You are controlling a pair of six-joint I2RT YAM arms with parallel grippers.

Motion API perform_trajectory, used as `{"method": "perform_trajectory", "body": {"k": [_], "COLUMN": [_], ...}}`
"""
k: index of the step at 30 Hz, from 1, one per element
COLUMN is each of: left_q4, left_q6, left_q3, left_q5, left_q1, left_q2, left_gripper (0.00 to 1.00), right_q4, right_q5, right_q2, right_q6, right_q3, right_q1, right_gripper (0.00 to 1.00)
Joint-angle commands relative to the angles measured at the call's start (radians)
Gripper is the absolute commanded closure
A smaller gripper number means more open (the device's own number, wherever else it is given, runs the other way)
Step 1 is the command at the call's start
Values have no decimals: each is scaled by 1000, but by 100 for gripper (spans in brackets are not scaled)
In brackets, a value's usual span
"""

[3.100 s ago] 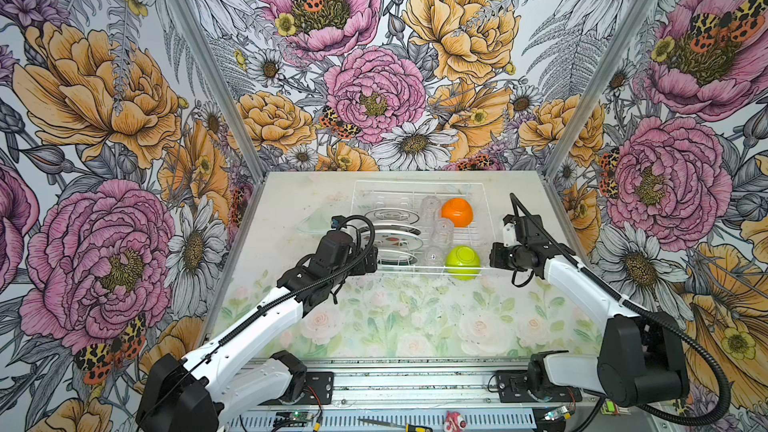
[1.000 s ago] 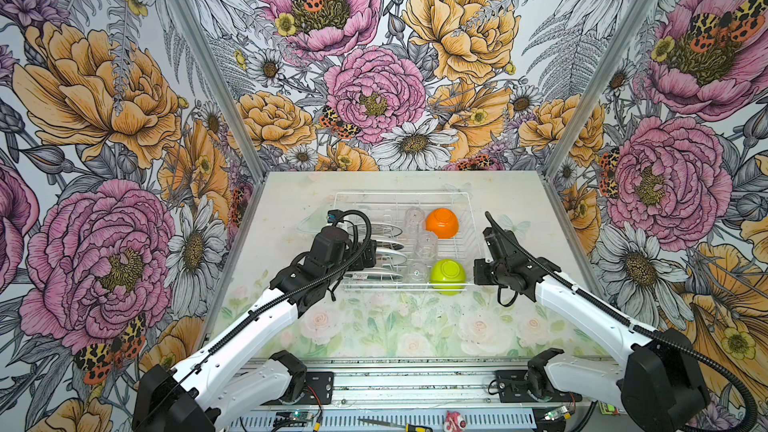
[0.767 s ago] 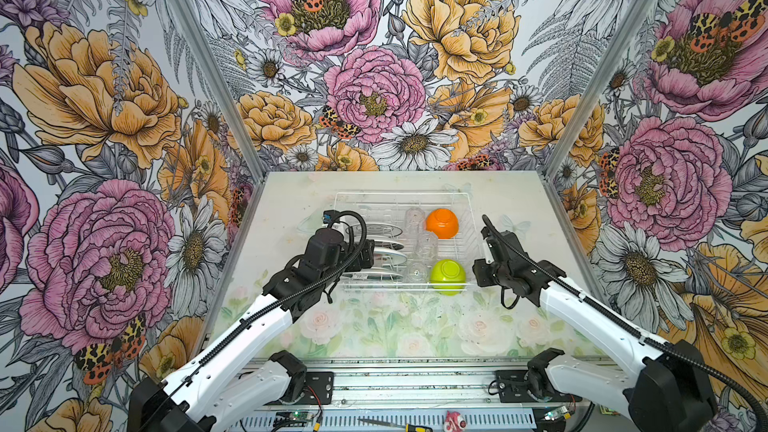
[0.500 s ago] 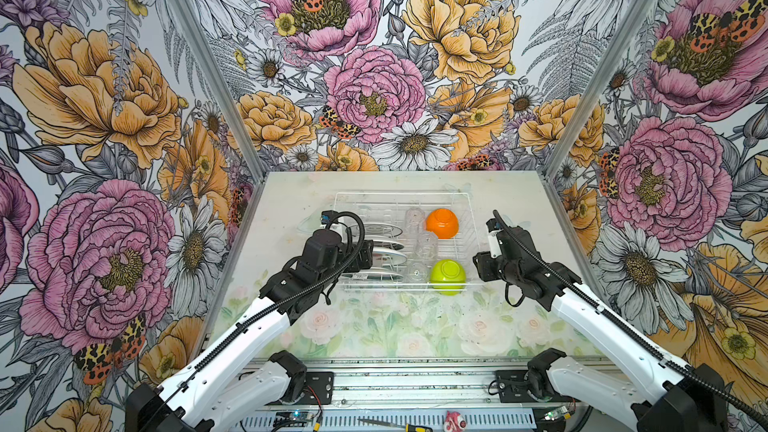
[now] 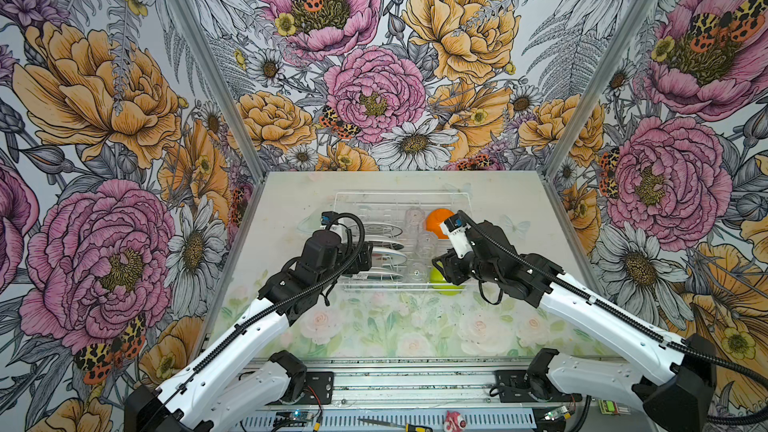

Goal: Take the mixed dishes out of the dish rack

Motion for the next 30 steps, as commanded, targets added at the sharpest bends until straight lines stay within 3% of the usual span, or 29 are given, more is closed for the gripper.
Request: {"method": "perform_trajectory", "body": {"k": [1, 9, 13, 30], "left_q4": [-5, -12, -13, -15], "left_q6": [19, -15, -30, -67], "left_q3": [26, 2, -32, -140], "left_q5": [-11, -19, -16, -5], "left_q1": [-9, -4, 7, 83], "left_q2": [-16, -53, -102, -231], "left_gripper": [1, 1, 1, 1], "right_q4": [33, 69, 92, 107], "right_q5": [47, -36, -86, -139], "right_q2": [81, 281, 317, 458], "right_q6": [-63, -158, -182, -213], "right_q3": [62, 188, 213, 290], "right_q1": [77, 163, 168, 171], "right_gripper": [42, 44, 51, 57]}}
